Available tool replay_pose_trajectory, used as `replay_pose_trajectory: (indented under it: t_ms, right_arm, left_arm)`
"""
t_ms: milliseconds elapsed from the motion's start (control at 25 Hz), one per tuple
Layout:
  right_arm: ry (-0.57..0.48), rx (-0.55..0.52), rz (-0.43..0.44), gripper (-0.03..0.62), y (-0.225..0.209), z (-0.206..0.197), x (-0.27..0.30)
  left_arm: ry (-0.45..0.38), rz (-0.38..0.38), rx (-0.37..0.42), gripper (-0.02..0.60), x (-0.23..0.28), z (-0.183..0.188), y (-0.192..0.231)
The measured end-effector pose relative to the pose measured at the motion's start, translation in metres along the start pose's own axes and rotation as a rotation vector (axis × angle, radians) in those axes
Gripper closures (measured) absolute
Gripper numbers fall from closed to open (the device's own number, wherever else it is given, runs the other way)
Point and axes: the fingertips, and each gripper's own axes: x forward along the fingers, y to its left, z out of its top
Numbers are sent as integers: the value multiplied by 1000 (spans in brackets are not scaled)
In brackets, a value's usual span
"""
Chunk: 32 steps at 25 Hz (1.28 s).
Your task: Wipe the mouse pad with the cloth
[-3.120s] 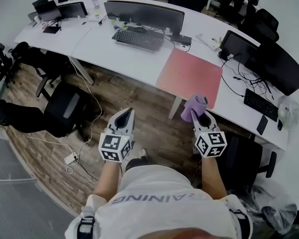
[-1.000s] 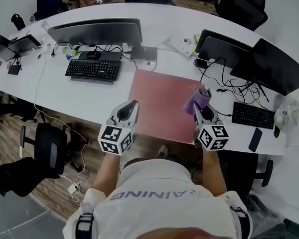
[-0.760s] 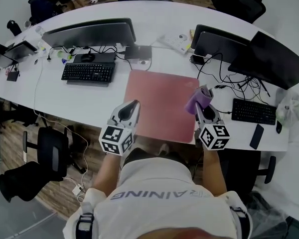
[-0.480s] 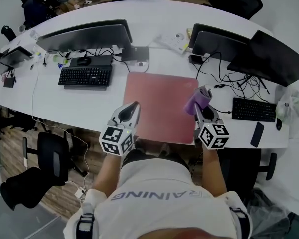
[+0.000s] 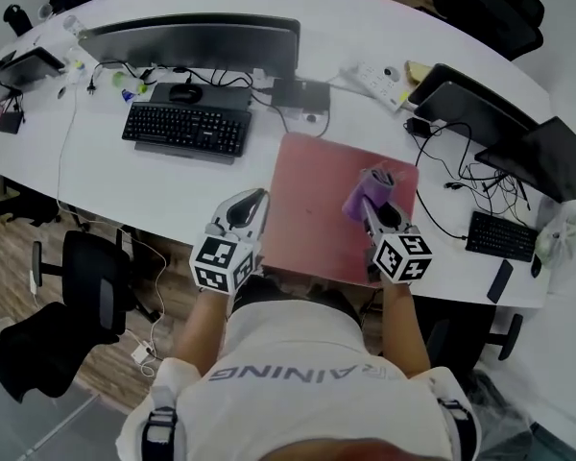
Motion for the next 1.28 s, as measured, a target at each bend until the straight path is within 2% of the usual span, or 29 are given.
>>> replay_pose_trajectory:
  t_ms: [360,640,760,920,1080,1280]
  right_arm:
    - [142,22,132,493,90,-22,140]
    - [284,24,118,492,109,-62,243]
    - [351,19,93,493,101,-83,277]
    - [401,20,68,493,92,-90,300]
    - [450,61,39,493,69,-100,297]
    - [459,141,59,491,41,-102,283]
  left_arm:
    - [26,138,-101,549,-50,-33,117]
    - [40,219,-153,549,-75,-51,174]
    - [51,223,-170,549,-77,-59,183]
    - [61,200,-176,549,-68,-60,185]
    - [57,175,-157,549,-53,-49,170]
    - [60,164,-125,549,-40,-39,137]
